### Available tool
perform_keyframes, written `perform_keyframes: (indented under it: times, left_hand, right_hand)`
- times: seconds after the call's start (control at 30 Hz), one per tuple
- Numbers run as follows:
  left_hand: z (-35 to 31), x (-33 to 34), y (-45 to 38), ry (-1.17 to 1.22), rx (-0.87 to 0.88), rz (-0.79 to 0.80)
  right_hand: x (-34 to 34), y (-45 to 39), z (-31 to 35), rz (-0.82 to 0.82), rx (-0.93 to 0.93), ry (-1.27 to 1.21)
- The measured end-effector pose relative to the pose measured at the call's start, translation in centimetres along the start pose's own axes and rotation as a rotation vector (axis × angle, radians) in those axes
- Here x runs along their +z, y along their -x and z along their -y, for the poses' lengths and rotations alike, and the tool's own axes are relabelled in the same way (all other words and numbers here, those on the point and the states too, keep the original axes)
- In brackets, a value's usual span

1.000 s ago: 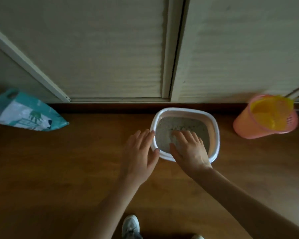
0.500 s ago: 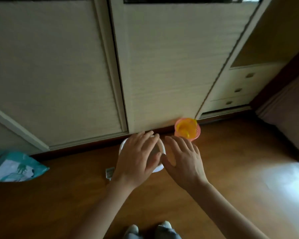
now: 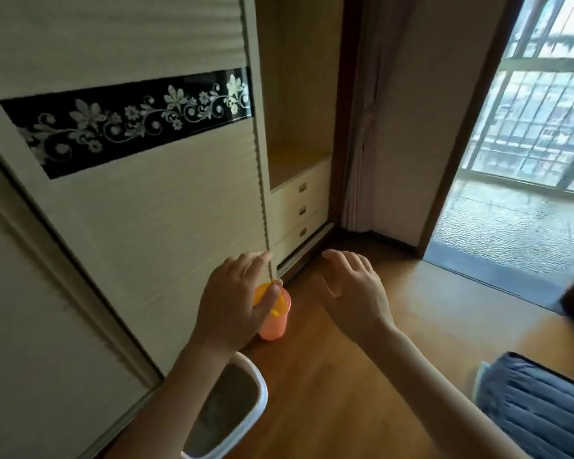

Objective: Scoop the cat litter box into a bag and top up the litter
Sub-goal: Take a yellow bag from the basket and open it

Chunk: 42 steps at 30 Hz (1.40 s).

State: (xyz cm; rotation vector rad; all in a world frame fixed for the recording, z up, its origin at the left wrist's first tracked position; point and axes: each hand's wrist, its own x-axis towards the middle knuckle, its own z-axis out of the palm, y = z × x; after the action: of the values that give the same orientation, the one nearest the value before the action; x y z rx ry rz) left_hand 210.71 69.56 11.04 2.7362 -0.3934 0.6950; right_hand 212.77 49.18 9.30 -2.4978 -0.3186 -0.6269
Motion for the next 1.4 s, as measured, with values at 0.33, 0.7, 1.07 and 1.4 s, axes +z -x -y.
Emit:
perform_keyframes:
  times: [0.33, 0.7, 1.07, 1.4]
  left_hand:
    - [-9.2, 6.7, -9.6, 0.052, 0.120, 0.002]
    - [-18.0, 15.9, -25.9, -0.018, 0.004, -0.041]
    - [-16.6, 25.4, -40.0, -0.128, -0.056, -0.021]
    - [-11.6, 36.8, -58.8, -0.129, -0.115, -0.014]
  right_hand:
    - [-5.2, -4.7, -11.1, -0.126, 0.075, 0.063]
    - [-11.1, -19.8, -26.7, -0.085, -0.118, 0.060]
    - [-5.5, -34.2, -38.4, 0.041, -0.148, -0.028]
    - [1.7, -53.3, -48.3, 0.115, -0.155, 0.011]
